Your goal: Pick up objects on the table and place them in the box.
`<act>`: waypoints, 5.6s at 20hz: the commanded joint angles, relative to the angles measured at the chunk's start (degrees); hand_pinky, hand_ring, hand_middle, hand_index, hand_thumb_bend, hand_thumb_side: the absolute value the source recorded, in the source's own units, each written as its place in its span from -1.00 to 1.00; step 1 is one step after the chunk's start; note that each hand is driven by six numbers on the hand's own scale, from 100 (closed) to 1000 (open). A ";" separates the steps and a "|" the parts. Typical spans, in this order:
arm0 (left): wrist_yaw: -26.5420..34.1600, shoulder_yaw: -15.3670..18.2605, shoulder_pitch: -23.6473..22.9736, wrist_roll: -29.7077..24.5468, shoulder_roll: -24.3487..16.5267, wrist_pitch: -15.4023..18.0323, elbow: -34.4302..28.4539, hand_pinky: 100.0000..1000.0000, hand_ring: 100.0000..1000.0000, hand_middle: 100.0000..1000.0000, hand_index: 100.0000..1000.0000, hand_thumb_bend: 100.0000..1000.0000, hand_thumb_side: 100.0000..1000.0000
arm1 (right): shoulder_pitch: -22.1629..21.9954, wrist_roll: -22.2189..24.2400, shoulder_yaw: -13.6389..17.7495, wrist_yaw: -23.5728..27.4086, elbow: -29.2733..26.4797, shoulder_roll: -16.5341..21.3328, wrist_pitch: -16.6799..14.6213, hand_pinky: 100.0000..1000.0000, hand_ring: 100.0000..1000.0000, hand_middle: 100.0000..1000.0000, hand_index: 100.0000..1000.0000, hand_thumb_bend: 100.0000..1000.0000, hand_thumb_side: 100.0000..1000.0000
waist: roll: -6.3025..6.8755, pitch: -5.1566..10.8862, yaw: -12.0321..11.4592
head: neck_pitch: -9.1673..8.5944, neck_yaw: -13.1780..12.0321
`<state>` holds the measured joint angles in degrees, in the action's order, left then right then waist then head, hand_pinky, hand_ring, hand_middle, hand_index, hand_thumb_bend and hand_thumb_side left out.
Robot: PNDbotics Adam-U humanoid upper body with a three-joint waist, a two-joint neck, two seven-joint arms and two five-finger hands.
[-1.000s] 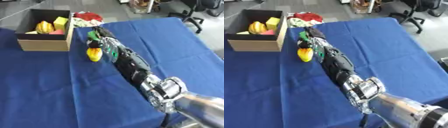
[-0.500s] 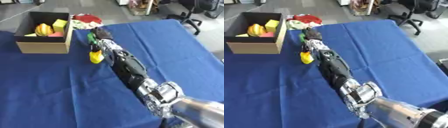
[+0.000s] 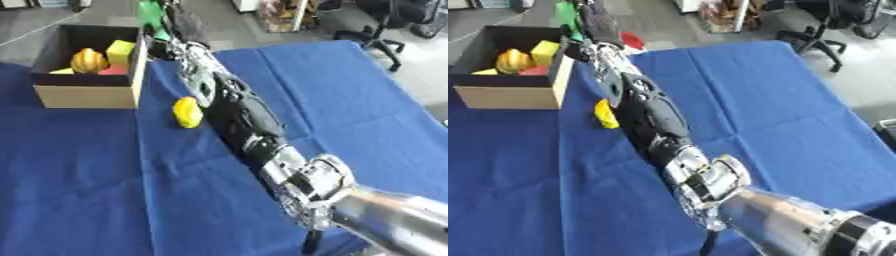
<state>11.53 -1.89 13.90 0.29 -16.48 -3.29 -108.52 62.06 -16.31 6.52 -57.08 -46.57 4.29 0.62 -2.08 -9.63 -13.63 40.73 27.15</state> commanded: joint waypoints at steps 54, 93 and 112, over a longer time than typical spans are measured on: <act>-1.07 0.86 -1.16 -0.10 0.77 -0.29 0.14 0.42 0.18 0.16 0.68 -1.00 0.50 | -9.11 55.57 -13.30 8.27 -6.97 16.58 -23.76 0.95 0.94 0.98 1.00 -1.00 -1.00 | 0.42 1.38 3.21 | 0.18 0.60; -0.19 -0.70 0.96 -1.69 1.86 -0.68 -0.37 0.42 0.18 0.16 0.68 -1.00 0.50 | 1.26 5.73 -0.38 -17.79 5.41 -0.61 1.40 0.80 0.80 0.95 1.00 -0.84 -0.54 | 0.05 0.26 -3.53 | -2.55 4.72; -0.69 -0.21 -0.41 -1.40 1.57 -0.58 0.11 0.43 0.20 0.18 0.68 -1.00 0.50 | -0.23 7.61 -7.03 7.25 -11.40 6.21 -9.72 0.64 0.57 0.78 1.00 -1.00 -1.00 | -0.19 1.69 2.96 | -0.71 -0.11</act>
<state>11.01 -2.61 13.16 -1.26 -14.11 -4.05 -107.73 60.82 -9.19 0.34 -54.27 -54.73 7.72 -8.04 -2.11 -9.55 -10.28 39.72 27.88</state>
